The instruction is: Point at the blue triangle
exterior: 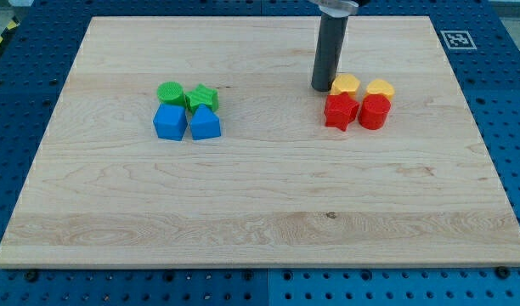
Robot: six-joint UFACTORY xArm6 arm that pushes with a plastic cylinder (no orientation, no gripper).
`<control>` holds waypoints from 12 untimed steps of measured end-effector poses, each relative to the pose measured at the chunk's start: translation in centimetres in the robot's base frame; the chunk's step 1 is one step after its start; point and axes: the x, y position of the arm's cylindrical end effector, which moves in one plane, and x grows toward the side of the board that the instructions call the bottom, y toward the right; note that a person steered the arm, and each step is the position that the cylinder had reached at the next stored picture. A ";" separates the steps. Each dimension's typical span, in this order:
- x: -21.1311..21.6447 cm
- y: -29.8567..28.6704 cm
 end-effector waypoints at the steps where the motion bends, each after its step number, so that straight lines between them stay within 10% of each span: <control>1: 0.0 -0.1; 12: 9.2 -7.4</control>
